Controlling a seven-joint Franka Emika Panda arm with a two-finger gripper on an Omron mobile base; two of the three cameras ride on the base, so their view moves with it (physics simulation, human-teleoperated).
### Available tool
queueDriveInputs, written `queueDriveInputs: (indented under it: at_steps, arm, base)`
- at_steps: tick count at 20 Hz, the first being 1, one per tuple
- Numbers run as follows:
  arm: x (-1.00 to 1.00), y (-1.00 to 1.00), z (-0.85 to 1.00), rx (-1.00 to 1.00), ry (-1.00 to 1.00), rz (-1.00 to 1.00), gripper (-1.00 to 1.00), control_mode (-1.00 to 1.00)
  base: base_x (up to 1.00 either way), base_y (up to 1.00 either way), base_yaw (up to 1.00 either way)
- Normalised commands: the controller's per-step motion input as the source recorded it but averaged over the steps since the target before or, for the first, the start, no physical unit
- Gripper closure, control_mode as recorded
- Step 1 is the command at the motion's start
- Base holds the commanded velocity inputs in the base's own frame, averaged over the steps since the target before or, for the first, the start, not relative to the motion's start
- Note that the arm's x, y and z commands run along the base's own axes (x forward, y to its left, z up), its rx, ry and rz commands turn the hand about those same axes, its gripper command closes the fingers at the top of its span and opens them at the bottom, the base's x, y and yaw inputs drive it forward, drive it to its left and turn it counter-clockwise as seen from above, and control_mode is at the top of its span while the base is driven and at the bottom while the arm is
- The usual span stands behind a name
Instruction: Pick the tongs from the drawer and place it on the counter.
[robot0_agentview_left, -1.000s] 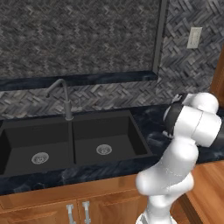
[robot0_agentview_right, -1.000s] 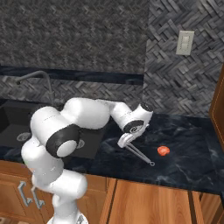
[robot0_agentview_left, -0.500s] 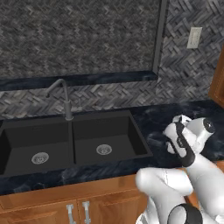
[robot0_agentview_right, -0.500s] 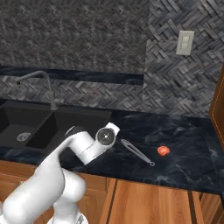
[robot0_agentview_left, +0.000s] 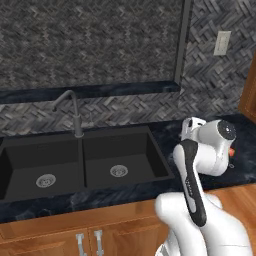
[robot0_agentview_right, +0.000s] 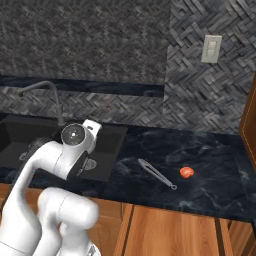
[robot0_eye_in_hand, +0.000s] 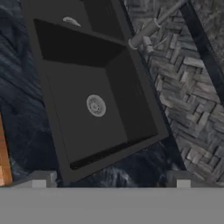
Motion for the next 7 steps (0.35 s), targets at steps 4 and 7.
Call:
queueDriveInputs:
  at_steps: [4, 7]
  arm:
    - [-0.36, 0.99, 0.05, -0.11, 0.00, 0.06, -1.00, -1.00]
    - [-0.34, 0.80, -0.05, -0.07, 0.00, 0.03, -1.00, -1.00]
  base:
    - [0.00, 0.00, 0.00]
    - [0.00, 0.00, 0.00]
